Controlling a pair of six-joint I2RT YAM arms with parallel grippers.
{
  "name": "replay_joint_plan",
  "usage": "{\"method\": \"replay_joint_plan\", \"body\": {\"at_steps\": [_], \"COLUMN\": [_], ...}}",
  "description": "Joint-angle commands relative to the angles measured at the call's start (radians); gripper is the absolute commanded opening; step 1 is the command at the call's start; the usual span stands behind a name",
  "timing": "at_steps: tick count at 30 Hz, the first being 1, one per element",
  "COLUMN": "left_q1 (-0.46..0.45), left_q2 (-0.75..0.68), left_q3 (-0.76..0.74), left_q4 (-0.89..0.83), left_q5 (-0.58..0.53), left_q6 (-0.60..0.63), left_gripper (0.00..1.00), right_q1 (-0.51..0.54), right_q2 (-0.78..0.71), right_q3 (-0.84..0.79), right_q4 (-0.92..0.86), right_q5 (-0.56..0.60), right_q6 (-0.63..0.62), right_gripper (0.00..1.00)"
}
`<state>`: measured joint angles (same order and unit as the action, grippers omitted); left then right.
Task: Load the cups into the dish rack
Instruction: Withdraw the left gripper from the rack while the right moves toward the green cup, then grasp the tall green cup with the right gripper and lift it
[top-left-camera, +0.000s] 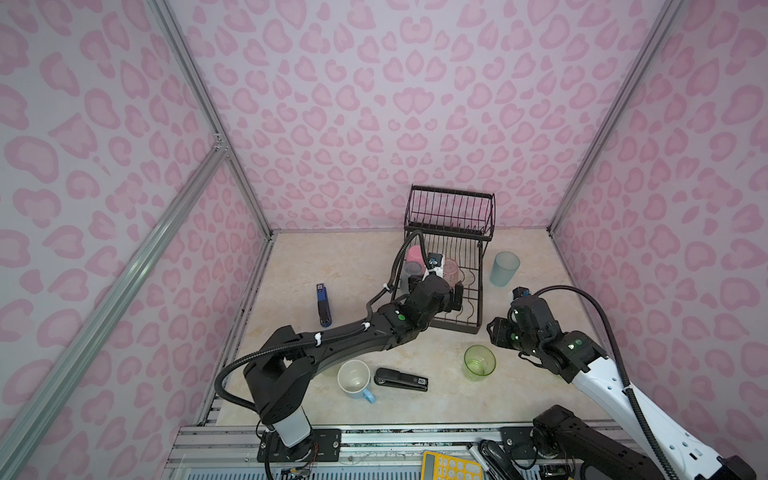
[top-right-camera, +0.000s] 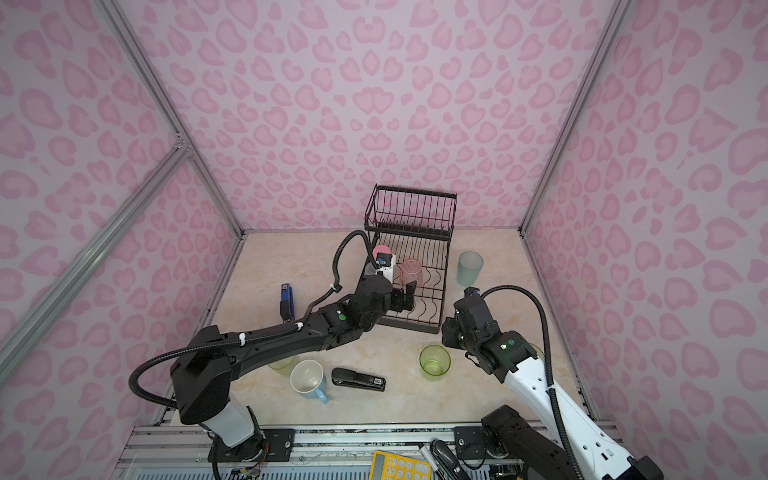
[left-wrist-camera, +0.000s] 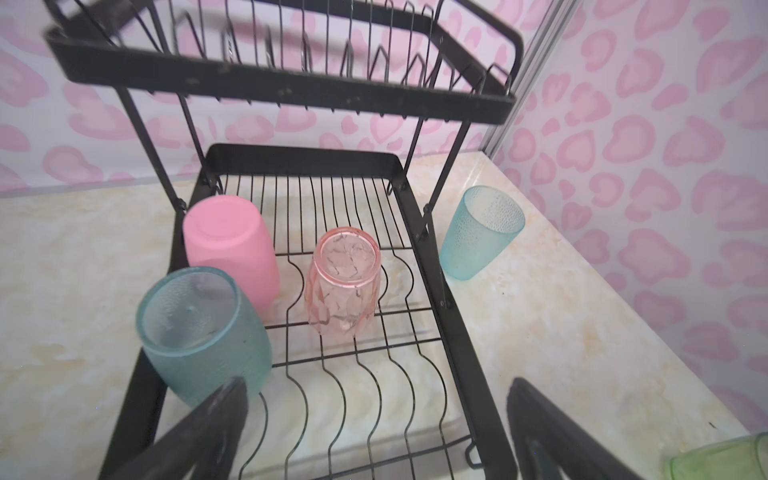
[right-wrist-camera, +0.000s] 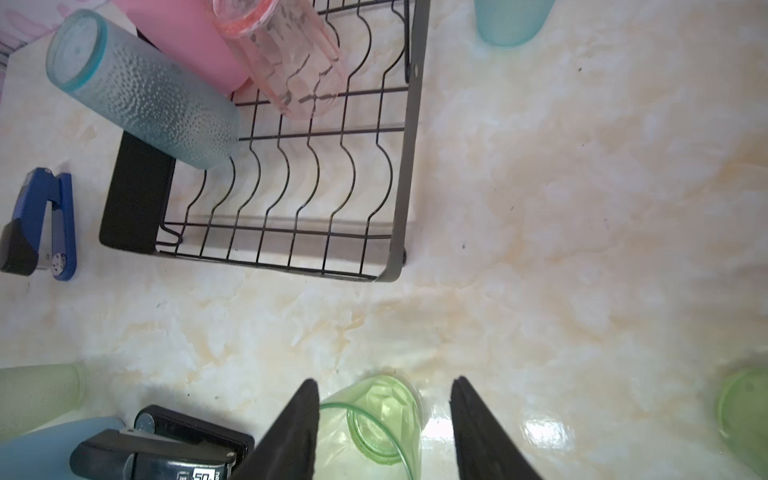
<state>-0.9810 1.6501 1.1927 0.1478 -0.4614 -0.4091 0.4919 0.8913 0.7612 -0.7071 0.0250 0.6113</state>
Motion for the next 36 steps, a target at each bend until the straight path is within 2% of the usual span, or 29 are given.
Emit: {"method": "replay_joint_plan", "body": {"at_steps": [1,6,9,13,17,28,32,36], "left_q1": [0.002,0.026,0.048,0.088,0.097,0.108,0.108,0.110], "left_q2": [-0.072,-0.153,-0.204,-0.240,-0.293,-0.354,-0.342,-0.343], "left_q3": [-0.042,-0.065,-0.102,-0.113,-0.157,-0.220,-0.203,-0.185], "left_q4": [-0.025,-0.163,-0.196,-0.294,-0.318,-0.355,-0.403,-0.444], "left_q5": [-0.061,-0.110,-0.102,-0.098,-0.106,-0.091,-0.073,-0.055], "left_q6": [0.015,-0.024,-0.053,-0.100,-0.110,-0.151,-0.170,-0.184], "left_gripper": [0.99,0.99,0.99,0.99,1.00,1.00,0.99,1.00], "right_q1": [0.068,0.232,0.314,0.400,0.470,0.504,0.504,0.502], "right_q2": [0.015,0.046,0.074,0.121,0.170,0.288,0.313,0.321], "right_q3": [0.010,0.036,0.046,0.043,0.036,-0.006,-0.010,-0.010], "right_q4": [-0.048,-0.089,-0.099,-0.087,-0.064,-0.031,-0.010,-0.008], "right_q5": [0.069,0.130,0.144,0.148,0.154,0.119,0.100,0.098], "right_q6": [0.023,0.073,0.097,0.130,0.167,0.203,0.202,0.202], "right_gripper": [0.49,0.48,0.48,0.46,0.46,0.38,0.29,0.15]}}
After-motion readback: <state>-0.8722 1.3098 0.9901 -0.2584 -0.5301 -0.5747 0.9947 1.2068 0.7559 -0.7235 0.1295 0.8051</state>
